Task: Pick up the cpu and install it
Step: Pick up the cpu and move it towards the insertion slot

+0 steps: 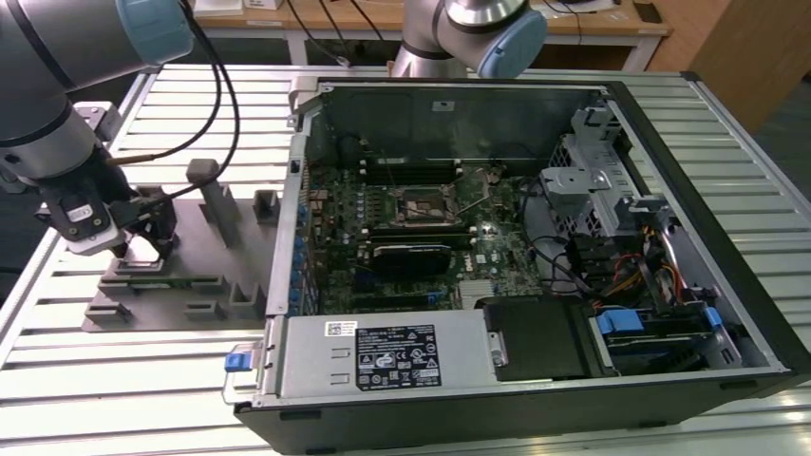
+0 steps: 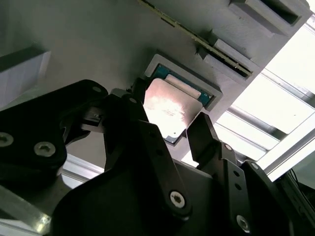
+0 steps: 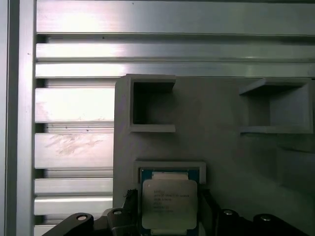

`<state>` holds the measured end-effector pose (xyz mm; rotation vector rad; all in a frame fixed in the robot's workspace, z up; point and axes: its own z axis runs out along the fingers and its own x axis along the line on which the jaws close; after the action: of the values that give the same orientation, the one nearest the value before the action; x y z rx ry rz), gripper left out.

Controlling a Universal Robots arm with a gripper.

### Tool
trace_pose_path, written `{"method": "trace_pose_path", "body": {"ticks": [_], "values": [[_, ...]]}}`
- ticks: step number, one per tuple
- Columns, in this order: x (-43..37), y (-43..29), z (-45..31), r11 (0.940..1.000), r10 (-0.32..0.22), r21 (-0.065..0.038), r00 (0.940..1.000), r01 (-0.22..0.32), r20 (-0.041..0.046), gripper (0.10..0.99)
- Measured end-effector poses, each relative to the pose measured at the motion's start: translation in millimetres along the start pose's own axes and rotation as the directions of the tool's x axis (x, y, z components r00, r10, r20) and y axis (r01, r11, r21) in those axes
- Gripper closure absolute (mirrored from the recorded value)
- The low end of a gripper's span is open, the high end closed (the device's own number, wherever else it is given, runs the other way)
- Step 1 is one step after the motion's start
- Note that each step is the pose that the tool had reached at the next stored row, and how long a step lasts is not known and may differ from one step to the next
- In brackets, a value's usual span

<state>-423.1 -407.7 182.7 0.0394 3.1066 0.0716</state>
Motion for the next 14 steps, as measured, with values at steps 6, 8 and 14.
{"method": "trace_pose_path", "body": {"ticks": [6,8,14], "values": [[0.0,0.0,0.2,1.0,0.0,-0.002,1.0,0.0,-0.0001,0.478],[0.0,0.0,0.2,1.0,0.0,-0.002,1.0,0.0,-0.0001,0.478],[0.0,0.0,0.2,1.0,0.0,-0.002,1.0,0.0,-0.0001,0.545]]}}
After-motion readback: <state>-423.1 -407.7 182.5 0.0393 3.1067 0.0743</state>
